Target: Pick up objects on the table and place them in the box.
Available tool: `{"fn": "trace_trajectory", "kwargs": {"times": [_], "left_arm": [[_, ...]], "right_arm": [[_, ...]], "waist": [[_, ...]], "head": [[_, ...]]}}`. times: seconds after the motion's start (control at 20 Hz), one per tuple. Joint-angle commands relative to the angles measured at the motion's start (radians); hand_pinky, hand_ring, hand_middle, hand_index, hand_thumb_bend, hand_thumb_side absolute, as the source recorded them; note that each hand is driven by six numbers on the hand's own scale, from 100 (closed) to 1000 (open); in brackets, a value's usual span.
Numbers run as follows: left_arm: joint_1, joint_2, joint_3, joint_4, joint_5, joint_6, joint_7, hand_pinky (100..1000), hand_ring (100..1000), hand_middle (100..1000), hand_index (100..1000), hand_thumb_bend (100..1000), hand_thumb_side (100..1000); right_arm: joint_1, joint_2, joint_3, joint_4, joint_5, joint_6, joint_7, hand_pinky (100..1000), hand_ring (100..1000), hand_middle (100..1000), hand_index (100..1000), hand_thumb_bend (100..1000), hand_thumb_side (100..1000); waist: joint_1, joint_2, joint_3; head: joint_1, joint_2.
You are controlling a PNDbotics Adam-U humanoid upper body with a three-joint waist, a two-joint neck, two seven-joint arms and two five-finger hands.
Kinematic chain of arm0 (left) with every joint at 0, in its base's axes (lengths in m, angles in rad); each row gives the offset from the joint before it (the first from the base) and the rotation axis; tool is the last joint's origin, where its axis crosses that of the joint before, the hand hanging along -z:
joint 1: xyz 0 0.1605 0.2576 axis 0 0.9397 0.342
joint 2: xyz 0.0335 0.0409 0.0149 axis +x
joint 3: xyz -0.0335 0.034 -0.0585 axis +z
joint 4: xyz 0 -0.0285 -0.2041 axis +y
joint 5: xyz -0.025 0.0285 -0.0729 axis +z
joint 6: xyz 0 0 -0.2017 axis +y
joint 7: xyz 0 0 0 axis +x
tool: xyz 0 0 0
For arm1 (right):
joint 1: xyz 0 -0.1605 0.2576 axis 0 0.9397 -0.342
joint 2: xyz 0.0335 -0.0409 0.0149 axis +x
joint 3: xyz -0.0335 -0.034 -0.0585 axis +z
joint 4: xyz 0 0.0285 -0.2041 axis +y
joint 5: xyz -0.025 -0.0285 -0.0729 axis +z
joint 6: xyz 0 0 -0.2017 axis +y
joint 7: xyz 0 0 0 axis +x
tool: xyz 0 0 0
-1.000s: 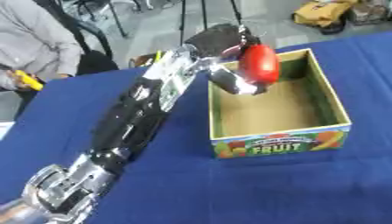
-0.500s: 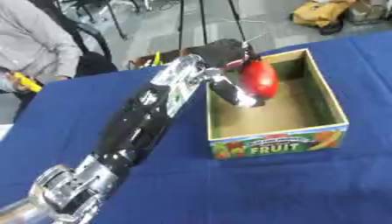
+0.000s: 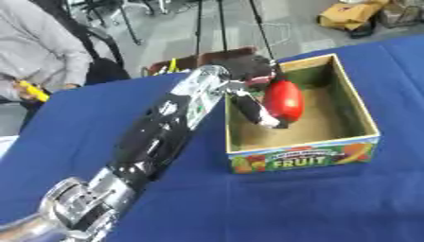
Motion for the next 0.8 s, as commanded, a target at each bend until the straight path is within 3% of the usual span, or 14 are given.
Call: {"fn": "trace_trajectory", "kwargs": {"times": [0.05,0.25,0.8], "left_arm": [[-0.027,0.021,0.009,-0.007,0.020,-0.006,-0.034,449,476,462,584,100,673],[-0.027,0.023,0.008,-0.005,0.004,-0.021,-0.062,504,532,541,630,100,684],[-0.022,0.023,0.011,0.015,-0.059,-0.081,-0.139,668,832,907,707,100,704]], "right_arm": [[-0.014,-0.005,-0.001,-0.022,-0.003,0.001,-0.001,402,308,387,466,234,605],[-0.017,-0.004,0.000,-0.022,-0.004,0.003,0.000,403,309,387,466,233,603],[-0.020,-0.002,0.001,-0.022,-0.005,0.005,0.001,404,308,387,466,234,602]], "waist": [[-0.009,-0.018,-0.003],[-0.006,-0.019,-0.008],[-0.001,-0.018,-0.017]], "head": [[0.013,-0.015],[0.018,-0.021],[0.026,-0.022]]}}
